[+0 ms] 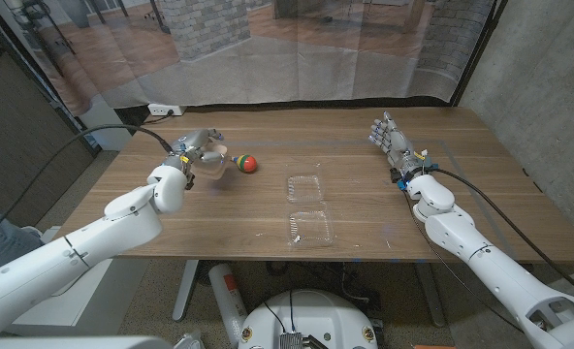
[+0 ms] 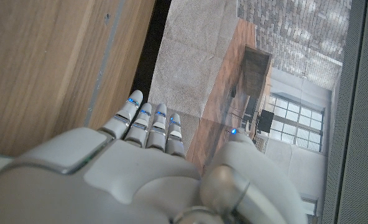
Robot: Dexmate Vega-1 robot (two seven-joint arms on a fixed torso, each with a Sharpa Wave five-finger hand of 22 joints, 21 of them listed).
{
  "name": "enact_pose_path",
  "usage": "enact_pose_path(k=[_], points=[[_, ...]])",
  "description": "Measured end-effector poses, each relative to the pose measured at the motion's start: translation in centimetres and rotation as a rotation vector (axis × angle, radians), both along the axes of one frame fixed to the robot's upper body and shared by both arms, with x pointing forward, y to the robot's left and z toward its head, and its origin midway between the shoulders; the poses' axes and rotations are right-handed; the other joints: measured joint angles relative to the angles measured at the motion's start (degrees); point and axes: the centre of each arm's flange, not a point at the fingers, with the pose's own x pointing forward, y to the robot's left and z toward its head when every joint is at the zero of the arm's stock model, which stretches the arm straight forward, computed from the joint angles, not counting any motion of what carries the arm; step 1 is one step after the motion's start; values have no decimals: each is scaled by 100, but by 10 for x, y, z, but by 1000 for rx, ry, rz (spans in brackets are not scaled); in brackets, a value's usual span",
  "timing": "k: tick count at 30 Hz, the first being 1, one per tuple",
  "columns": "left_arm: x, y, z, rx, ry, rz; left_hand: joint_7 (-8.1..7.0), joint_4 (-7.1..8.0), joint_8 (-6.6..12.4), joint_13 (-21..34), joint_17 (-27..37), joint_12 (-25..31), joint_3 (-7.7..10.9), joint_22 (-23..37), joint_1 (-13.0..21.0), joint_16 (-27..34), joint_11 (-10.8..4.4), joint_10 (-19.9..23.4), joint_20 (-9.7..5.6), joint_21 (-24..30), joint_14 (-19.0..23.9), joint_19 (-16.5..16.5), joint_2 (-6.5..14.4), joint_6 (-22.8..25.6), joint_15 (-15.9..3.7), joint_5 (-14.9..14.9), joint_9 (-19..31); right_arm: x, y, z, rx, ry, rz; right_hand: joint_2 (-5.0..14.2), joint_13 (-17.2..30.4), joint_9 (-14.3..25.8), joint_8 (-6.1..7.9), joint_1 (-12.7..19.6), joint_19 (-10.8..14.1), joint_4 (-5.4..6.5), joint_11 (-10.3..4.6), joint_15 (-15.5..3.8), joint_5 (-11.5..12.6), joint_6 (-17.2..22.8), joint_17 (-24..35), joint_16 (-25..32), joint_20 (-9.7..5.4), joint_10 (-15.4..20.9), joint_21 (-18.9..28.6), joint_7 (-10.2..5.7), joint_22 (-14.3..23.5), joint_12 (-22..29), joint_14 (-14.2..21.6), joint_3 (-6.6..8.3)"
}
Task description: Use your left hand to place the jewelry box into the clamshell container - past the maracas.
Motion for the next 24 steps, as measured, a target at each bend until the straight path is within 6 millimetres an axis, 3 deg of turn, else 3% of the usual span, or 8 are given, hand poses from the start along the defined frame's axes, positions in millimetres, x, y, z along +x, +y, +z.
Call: enact_pose_path(k=[24], points=[[0,-25,15,49,-25,-100,0,9,43,80,55,0,8,-7,0,-35,-52,71,-18,65,17,-18,0,62,-21,-1,26,0,-3,2,9,-9,-4,0,0,0,0,0,62,0,32,-21,0,0,-13,0,1,31,-45,0,-1,0,21,0]])
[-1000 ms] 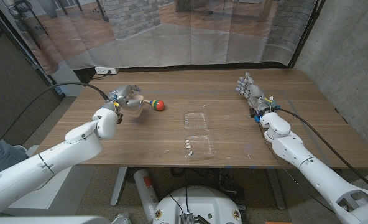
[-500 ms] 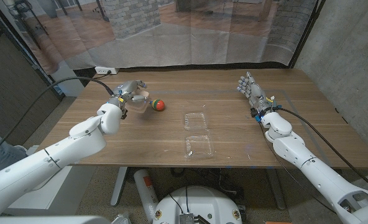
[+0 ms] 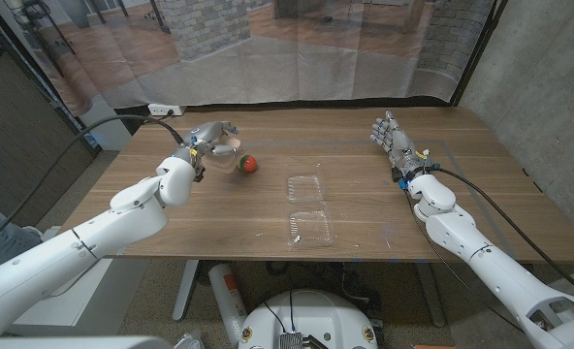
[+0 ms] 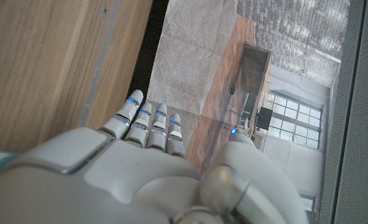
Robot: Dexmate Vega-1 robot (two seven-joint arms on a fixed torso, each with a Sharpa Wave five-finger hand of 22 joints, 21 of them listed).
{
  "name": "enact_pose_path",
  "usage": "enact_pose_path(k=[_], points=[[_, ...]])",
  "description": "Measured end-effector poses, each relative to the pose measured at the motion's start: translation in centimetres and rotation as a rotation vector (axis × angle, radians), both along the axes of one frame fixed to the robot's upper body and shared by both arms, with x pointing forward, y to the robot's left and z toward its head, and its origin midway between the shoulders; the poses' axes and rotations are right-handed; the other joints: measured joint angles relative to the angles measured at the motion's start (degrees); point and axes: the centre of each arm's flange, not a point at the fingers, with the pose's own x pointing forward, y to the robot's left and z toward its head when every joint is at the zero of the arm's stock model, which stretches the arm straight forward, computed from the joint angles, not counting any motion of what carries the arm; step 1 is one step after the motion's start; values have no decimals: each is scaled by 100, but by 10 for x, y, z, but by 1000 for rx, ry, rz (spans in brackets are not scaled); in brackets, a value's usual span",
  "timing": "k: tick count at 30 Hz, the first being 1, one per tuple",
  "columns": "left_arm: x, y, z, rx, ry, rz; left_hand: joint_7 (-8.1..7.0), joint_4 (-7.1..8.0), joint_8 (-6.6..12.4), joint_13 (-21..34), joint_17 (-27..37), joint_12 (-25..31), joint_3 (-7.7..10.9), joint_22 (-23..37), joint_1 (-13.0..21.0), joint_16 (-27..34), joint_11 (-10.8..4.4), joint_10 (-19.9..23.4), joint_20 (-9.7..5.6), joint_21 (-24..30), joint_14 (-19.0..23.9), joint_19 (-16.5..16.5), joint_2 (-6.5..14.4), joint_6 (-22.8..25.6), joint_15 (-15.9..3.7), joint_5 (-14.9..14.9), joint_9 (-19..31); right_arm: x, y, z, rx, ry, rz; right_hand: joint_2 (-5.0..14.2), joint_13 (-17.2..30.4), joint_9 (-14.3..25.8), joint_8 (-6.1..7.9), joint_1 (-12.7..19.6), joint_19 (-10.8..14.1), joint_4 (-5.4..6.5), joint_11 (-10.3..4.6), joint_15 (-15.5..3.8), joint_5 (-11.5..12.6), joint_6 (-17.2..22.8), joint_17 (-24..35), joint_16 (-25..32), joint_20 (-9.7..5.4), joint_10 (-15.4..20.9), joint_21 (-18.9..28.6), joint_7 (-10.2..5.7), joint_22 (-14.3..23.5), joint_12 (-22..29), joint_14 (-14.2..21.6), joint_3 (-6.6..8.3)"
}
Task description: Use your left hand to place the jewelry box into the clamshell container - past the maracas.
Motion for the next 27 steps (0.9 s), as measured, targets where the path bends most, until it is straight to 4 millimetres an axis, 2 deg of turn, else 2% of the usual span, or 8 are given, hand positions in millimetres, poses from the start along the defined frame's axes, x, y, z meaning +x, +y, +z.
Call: enact_pose_path(k=[11,19,21,27], points=[[-1,-11,4,28,-12,-55,-30,1,23,27,24,0,0,5,0,-18,-13,33,0,1,1,0,0,31,-2,-9,-15,0,0,-1,8,-1,-2,0,0,0,0,0,-1,-24,0,1,0,0,0,0,0,0,0,0,0,0,-1,-24],[-1,-18,7,51,-21,-87,-20,1,23,53,44,0,0,5,0,-45,-41,63,0,1,94,0,0,82,-99,-16,-42,1,0,-2,13,0,-4,16,0,0,0,-16,-1,-24,0,23,0,0,1,0,0,0,-44,0,-1,0,22,-24],[-1,-21,8,57,-23,-96,-20,1,23,61,55,0,0,5,0,-56,-41,63,0,1,154,0,0,82,-176,-17,-42,1,0,-2,14,1,-5,17,0,0,0,-17,-1,-24,0,21,0,0,1,0,0,0,-44,0,-1,0,20,-24],[-1,-27,9,75,-30,-122,-20,2,23,80,58,0,0,4,0,-59,-25,90,0,41,174,0,0,82,-196,-21,-42,2,-1,-3,17,2,-6,30,0,0,0,-30,30,-24,0,21,0,0,1,0,-31,0,-44,0,-1,0,19,-24]])
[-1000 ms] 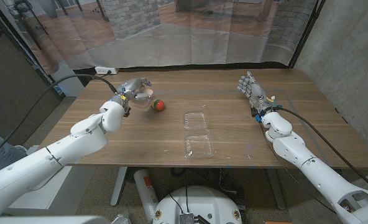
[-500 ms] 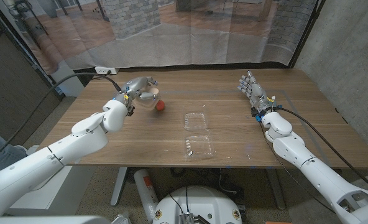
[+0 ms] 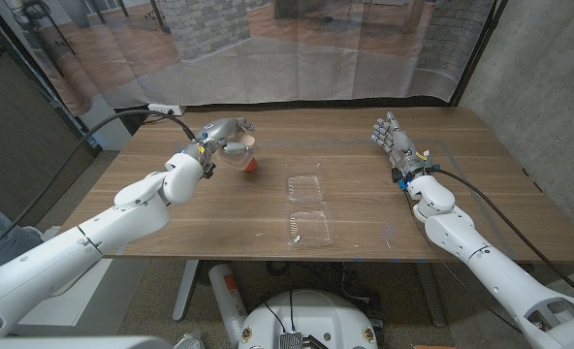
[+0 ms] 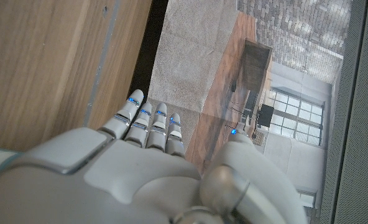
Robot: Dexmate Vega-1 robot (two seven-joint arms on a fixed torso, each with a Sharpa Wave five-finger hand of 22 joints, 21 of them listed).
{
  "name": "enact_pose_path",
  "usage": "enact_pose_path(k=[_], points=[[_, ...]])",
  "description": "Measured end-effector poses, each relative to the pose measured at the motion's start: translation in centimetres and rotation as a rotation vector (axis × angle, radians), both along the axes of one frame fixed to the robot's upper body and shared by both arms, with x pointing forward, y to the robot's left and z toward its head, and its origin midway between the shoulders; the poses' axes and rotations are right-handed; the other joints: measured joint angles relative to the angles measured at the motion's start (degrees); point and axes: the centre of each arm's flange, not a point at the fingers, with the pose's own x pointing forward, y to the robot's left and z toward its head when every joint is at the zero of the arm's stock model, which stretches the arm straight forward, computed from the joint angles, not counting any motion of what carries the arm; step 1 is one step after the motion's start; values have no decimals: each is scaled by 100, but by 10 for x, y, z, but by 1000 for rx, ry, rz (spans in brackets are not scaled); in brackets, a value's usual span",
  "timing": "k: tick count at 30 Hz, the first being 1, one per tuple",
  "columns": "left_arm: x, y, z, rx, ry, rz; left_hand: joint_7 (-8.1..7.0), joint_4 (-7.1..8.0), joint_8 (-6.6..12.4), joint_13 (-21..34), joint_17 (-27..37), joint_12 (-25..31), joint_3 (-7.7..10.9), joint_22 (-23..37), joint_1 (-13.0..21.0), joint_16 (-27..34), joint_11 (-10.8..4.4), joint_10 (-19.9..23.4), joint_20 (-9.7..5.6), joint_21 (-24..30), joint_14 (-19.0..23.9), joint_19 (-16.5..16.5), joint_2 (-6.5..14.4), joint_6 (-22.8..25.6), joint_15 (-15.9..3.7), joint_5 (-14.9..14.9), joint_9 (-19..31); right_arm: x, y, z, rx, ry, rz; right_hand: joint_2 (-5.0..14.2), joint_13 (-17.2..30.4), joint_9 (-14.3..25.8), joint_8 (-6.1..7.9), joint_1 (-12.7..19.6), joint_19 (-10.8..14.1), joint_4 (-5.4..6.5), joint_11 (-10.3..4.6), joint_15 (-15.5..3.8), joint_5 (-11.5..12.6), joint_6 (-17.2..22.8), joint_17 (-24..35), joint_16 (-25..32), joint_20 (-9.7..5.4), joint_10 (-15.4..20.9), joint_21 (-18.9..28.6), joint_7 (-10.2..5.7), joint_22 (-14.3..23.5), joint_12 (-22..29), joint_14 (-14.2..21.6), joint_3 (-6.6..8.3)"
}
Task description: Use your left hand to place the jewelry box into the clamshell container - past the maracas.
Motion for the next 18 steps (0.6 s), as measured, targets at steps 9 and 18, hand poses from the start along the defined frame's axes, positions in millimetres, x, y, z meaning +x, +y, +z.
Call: enact_pose_path(k=[9,18], points=[[-2,-12,3,29,-17,-43,-21,-10,40,27,23,0,42,-1,0,-19,-27,46,0,0,20,0,0,20,-21,-18,-26,1,0,1,4,-4,-1,0,0,0,0,0,-1,0,0,0,0,0,0,0,0,0,-37,0,0,0,0,0],[-5,-24,6,58,-36,-83,-20,-9,61,52,45,0,42,-4,0,-40,-67,86,0,47,62,0,0,82,-18,-24,-26,1,-1,2,7,-7,-3,0,0,0,0,0,20,0,0,0,0,0,1,0,21,0,-37,0,0,0,-1,0]])
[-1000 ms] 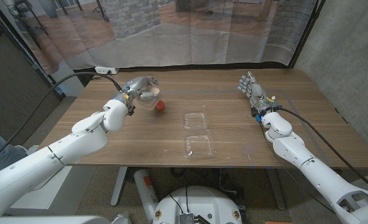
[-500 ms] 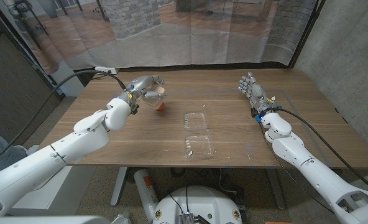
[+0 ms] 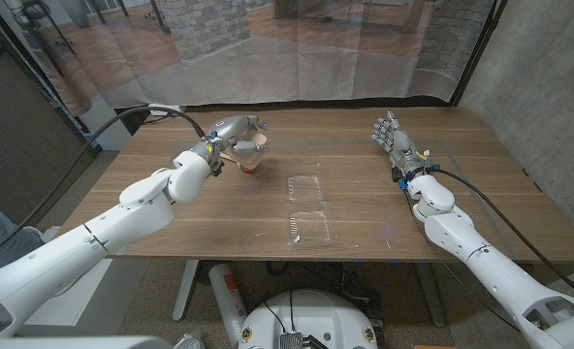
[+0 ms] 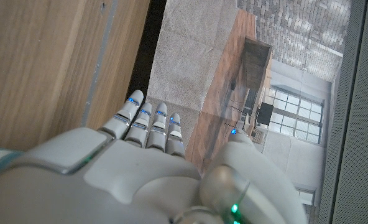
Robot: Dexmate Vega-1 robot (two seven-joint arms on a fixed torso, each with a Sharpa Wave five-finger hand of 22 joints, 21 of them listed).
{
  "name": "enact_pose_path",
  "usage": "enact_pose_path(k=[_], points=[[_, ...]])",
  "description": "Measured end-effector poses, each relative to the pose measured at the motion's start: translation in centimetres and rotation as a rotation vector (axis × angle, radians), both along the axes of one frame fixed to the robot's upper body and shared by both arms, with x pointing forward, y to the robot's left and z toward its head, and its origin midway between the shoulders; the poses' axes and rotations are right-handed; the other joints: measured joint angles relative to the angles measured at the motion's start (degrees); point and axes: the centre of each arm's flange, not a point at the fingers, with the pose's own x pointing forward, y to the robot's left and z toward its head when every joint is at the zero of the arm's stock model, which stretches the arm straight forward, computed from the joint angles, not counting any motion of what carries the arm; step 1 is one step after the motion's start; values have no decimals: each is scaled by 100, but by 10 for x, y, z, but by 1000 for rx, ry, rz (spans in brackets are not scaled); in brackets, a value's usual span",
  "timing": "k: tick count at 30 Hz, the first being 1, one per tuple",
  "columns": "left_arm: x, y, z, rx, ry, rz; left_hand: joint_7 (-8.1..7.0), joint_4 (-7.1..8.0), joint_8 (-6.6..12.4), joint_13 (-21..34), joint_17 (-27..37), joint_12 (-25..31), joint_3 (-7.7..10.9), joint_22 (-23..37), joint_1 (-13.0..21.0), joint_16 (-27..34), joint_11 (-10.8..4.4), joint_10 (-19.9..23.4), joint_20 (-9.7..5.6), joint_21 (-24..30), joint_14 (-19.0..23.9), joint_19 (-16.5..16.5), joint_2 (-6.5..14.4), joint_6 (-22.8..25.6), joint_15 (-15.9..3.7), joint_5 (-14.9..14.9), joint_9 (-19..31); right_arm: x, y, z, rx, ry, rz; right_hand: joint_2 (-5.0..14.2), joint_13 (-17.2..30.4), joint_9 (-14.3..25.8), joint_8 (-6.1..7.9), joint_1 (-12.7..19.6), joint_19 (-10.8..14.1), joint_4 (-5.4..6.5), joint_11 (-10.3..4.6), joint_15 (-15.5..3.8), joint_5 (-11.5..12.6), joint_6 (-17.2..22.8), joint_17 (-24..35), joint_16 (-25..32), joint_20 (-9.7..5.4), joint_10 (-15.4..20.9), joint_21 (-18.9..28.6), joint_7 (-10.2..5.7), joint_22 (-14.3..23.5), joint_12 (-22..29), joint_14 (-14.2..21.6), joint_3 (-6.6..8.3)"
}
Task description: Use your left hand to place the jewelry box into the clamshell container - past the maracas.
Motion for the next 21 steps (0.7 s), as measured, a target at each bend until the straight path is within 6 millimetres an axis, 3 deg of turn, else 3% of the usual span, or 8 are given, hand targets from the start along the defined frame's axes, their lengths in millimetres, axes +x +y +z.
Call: enact_pose_path(k=[21], points=[[-8,-25,3,51,-36,-89,-12,-1,45,72,27,0,1,4,38,-33,-33,113,0,58,40,0,-38,94,-22,32,-54,-5,-7,1,4,-7,-12,0,0,0,0,0,-1,-24,0,-21,0,0,0,0,0,0,-63,0,0,0,21,-24]])
